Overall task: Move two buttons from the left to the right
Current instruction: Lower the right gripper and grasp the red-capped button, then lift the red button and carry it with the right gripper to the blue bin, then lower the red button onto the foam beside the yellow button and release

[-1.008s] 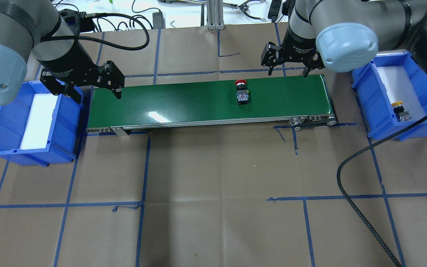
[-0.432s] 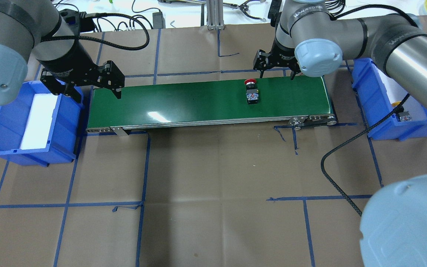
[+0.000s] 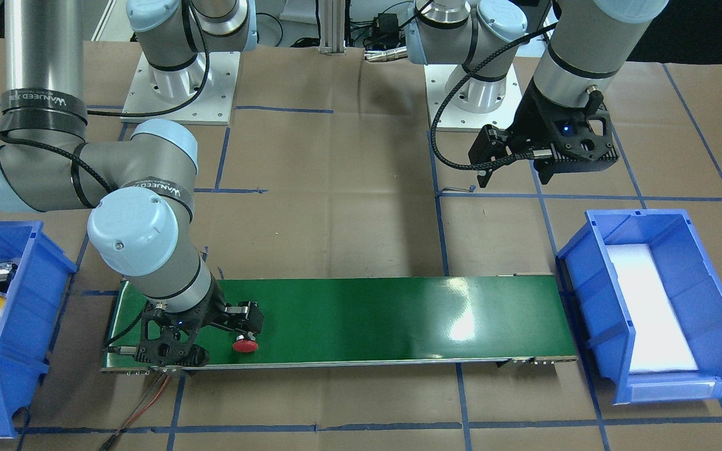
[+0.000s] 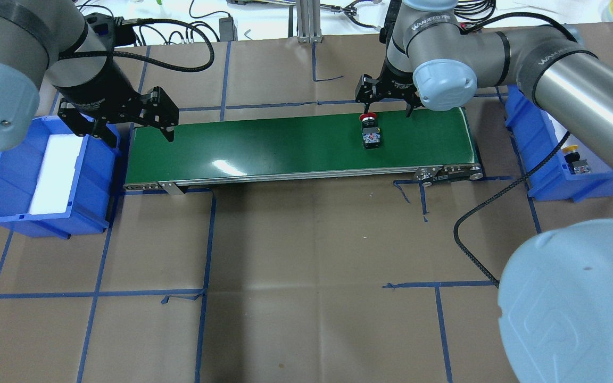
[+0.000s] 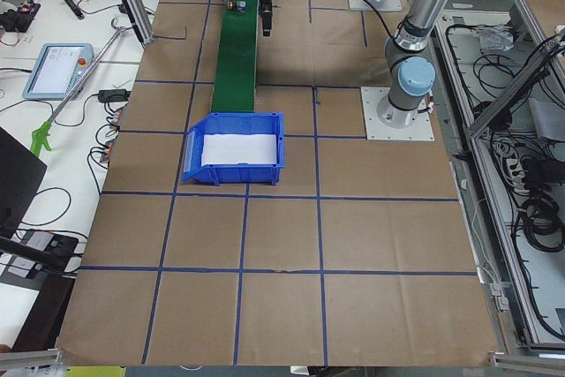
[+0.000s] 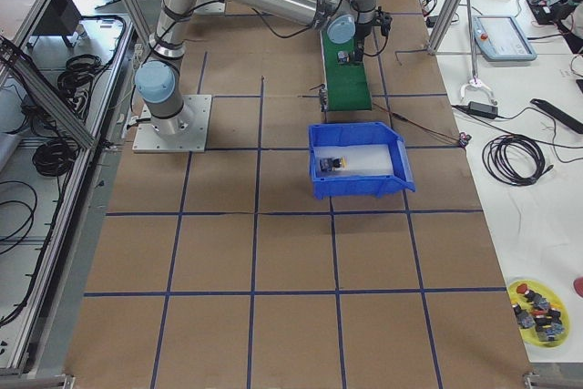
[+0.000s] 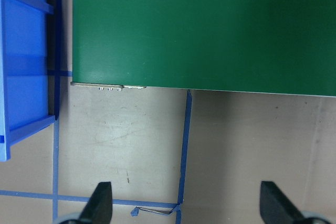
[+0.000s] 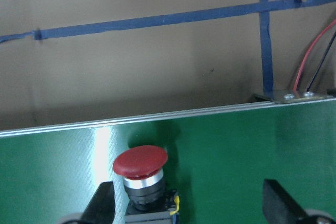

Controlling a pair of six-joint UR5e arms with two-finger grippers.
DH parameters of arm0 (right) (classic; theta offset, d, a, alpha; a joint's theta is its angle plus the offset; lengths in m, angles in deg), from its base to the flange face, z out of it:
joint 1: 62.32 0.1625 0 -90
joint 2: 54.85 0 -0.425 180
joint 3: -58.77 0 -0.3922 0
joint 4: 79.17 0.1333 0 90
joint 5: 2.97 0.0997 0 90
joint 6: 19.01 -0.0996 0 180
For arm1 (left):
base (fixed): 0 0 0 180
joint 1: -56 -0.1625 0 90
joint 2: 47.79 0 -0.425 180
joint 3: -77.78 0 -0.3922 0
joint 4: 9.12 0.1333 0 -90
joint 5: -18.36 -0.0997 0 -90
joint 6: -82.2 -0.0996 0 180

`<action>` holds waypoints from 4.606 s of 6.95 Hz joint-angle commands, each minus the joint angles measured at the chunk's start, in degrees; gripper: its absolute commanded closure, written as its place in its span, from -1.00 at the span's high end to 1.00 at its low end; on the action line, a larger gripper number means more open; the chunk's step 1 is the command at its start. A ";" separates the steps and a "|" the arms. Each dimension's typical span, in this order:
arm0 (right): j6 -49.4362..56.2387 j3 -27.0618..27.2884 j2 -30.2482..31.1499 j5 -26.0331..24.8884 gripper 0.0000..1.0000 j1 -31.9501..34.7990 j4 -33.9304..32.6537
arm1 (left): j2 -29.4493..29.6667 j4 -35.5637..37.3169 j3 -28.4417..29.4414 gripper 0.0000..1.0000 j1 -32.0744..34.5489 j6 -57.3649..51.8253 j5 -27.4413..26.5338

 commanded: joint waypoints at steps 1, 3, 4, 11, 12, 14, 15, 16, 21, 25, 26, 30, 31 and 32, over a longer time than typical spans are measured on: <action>0.22 0.60 -0.74 0.60 0.98 0.06 0.06 | 0.00 0.04 0.00 1.00 0.09 0.00 0.00; 2.40 1.12 -1.36 0.07 0.97 -0.03 0.33 | 0.00 0.04 0.00 1.00 0.09 0.00 0.00; 2.42 2.78 -1.18 0.33 0.97 -0.03 0.07 | 0.00 0.04 0.00 1.00 0.09 0.00 0.00; 9.18 2.36 4.68 -6.42 -0.88 -4.14 4.61 | -0.27 0.12 -0.35 1.00 0.09 0.00 0.00; 11.19 1.14 8.45 -6.35 -0.88 -7.12 8.72 | -0.35 0.13 -0.53 1.00 0.09 0.00 0.00; 21.88 -1.50 13.65 -6.00 -0.85 -18.33 16.11 | -0.53 0.21 -0.79 1.00 0.09 0.00 0.09; 28.98 -2.29 13.84 -5.73 -0.85 -24.05 16.15 | -0.70 0.21 -0.96 1.00 0.09 0.00 0.00; 34.27 -3.17 12.98 -5.38 -0.85 -29.68 16.15 | -0.71 0.21 -1.05 1.00 0.09 0.00 0.00; 41.18 -3.44 2.71 -2.94 -0.86 -33.60 8.15 | -0.71 0.21 -1.14 1.00 0.09 0.00 0.00; 39.78 -5.38 -2.49 -2.30 -0.85 -33.43 5.43 | -0.71 0.21 -1.14 1.00 0.09 0.00 0.00; 38.03 -5.38 -4.07 -2.22 -0.85 -33.25 5.43 | -0.71 0.30 -1.14 1.00 0.09 0.00 0.00; 35.99 -4.94 -7.25 -2.30 -0.72 -32.99 4.20 | -0.71 0.21 -1.14 1.00 0.09 0.00 0.09; 36.17 -5.46 -7.60 -2.22 -0.06 -32.99 3.50 | -0.71 0.21 -1.14 1.00 0.09 0.00 0.00; 35.99 -5.55 -7.69 -2.13 0.98 -32.99 3.23 | -0.71 0.21 -1.14 1.00 0.09 0.00 0.00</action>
